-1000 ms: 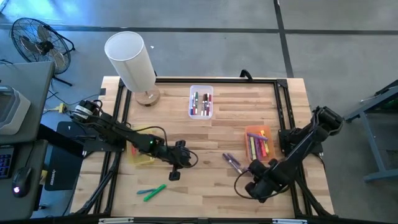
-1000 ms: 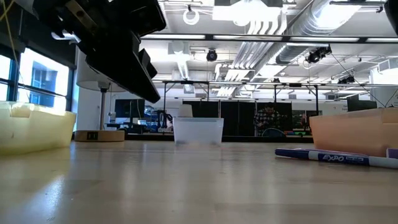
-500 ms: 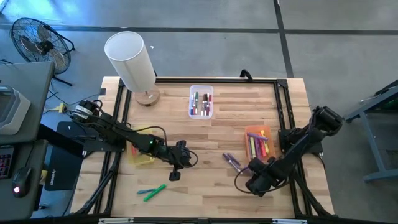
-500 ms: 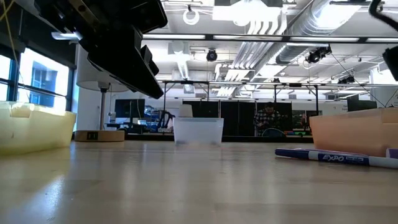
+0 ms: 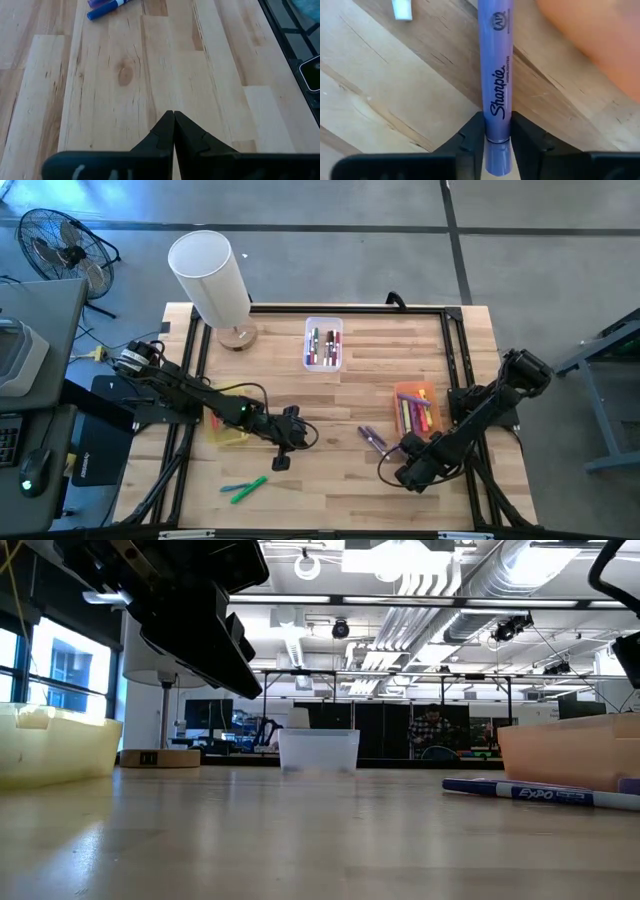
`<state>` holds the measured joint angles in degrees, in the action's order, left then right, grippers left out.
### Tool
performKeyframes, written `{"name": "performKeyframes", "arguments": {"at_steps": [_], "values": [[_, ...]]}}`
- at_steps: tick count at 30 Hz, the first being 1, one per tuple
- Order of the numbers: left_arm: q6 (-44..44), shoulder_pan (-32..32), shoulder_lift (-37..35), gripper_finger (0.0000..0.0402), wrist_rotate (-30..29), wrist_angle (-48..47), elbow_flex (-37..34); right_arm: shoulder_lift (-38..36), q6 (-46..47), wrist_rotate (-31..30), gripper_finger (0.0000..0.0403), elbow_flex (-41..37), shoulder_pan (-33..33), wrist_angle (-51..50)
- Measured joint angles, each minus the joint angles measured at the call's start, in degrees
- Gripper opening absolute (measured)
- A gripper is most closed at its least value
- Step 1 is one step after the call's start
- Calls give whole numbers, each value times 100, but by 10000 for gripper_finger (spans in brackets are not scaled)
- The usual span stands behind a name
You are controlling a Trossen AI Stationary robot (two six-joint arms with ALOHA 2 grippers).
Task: Pick & Place Markers
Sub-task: Put the purple highlighter pen into the orange bin
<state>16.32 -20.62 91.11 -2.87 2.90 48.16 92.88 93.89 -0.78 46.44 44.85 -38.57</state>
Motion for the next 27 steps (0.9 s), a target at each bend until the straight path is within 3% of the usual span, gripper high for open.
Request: {"name": "performKeyframes", "arguments": {"at_steps": [4,11,17,21,24,27], "values": [[0,0,0,0,0,-1,0,12,-10,68,55,62,-1,-21],[2,0,0,0,95,0,0,-33,-640,392,71,568,25,79],[2,0,1,0,136,1,0,-190,-1542,-48,68,1363,21,-119],[2,0,0,0,136,2,0,-350,-1705,-950,61,1986,-42,-925],[4,0,0,0,138,13,0,-459,-962,-1394,63,2361,-210,-2056],[44,0,0,0,146,18,0,-536,-74,-1361,64,2454,-455,-3203]]}}
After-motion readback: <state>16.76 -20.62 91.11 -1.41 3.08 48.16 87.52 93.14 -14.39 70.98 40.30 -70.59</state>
